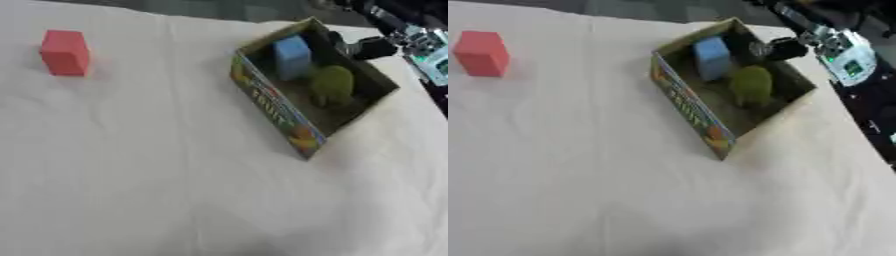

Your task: Pick up the objects with one hand, pass them to the other hand, and then place them into the box on the other side of the table.

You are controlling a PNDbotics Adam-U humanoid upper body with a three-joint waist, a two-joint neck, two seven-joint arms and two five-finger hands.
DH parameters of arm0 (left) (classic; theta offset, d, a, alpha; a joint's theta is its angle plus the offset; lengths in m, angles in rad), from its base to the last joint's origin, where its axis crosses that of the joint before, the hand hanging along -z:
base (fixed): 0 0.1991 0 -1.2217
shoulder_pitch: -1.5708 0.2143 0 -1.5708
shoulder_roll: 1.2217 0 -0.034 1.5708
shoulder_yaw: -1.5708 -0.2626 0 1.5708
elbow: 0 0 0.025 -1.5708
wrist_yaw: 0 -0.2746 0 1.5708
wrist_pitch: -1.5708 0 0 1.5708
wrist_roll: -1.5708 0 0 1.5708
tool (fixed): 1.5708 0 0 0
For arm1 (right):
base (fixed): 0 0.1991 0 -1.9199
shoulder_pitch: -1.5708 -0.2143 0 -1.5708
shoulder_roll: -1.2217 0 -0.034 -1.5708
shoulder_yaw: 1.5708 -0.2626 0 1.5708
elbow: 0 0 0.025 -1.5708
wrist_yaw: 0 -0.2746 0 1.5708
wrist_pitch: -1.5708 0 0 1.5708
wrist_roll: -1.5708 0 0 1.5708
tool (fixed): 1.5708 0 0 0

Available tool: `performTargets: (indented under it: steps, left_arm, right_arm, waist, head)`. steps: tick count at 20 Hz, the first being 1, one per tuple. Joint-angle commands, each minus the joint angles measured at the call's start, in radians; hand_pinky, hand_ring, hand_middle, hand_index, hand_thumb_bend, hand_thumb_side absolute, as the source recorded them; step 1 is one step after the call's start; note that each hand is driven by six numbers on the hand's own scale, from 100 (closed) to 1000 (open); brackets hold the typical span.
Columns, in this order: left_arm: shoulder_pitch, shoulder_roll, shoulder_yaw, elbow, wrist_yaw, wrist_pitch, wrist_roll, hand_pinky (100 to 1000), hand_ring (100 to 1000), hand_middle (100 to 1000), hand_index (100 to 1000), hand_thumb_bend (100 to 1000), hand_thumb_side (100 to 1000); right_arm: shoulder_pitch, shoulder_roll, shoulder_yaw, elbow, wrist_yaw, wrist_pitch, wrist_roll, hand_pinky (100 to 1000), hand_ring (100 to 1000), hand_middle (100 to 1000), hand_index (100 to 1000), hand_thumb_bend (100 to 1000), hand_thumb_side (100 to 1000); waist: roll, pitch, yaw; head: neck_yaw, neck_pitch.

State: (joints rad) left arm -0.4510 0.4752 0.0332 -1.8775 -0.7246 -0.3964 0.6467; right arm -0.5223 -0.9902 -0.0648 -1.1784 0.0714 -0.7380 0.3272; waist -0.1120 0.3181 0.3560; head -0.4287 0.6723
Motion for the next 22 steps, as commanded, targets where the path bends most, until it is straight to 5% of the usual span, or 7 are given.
performTargets:
  steps: [1,3,6,8,16,18,22]
  left_arm:
    - [-0.009,0.019,0.007,-0.008,-0.005,-0.004,0.013,644,616,724,709,422,186]
    - [-0.01,0.018,0.006,-0.008,-0.006,-0.005,0.014,645,617,725,710,424,184]
    - [-0.011,0.02,0.007,-0.006,-0.01,-0.005,0.014,647,619,726,711,427,183]
    - [-0.014,0.024,0.007,-0.004,-0.013,-0.004,0.013,649,622,727,713,434,181]
    - [-0.054,0.064,0.021,0.013,-0.024,0.02,0.02,660,637,731,723,481,168]
    - [-0.068,0.078,0.022,0.022,-0.029,0.028,0.018,663,636,730,737,498,175]
    - [-0.14,0.132,0.024,0.121,-0.11,0.063,-0.158,646,607,749,847,659,424]
  right_arm:
    - [-0.003,-0.029,-0.009,-0.017,0.022,-0.041,0.022,1000,1000,1000,1000,100,137]
    - [0.001,-0.026,-0.013,-0.018,-0.01,-0.032,0.028,1000,1000,1000,1000,100,118]
    - [0.018,-0.026,-0.029,-0.066,-0.161,0.047,0.038,1000,1000,1000,1000,100,286]
    - [0.038,-0.03,-0.05,-0.145,-0.323,0.132,0.066,1000,1000,1000,1000,100,416]
    - [0.218,-0.002,-0.259,-0.655,-1.018,0.462,0.08,1000,1000,1000,1000,100,476]
    - [0.285,0.032,-0.298,-0.775,-1.087,0.491,0.04,1000,1000,1000,1000,100,470]
    - [0.358,0.105,-0.329,-0.819,-1.056,0.544,0.07,1000,1000,1000,1000,100,499]
  waist:
    - [0.004,-0.008,-0.003]
    - [0.006,-0.01,-0.006]
    - [0.008,-0.015,-0.015]
    - [0.009,-0.017,-0.023]
    - [0.019,-0.03,-0.093]
    - [0.024,-0.032,-0.113]
    - [0.036,-0.034,-0.141]
  head:
    - [0.002,0.003]
    - [0.003,0.005]
    - [0.01,0.012]
    - [0.017,0.016]
    - [0.049,0.027]
    - [0.06,0.028]
    - [0.084,0.031]
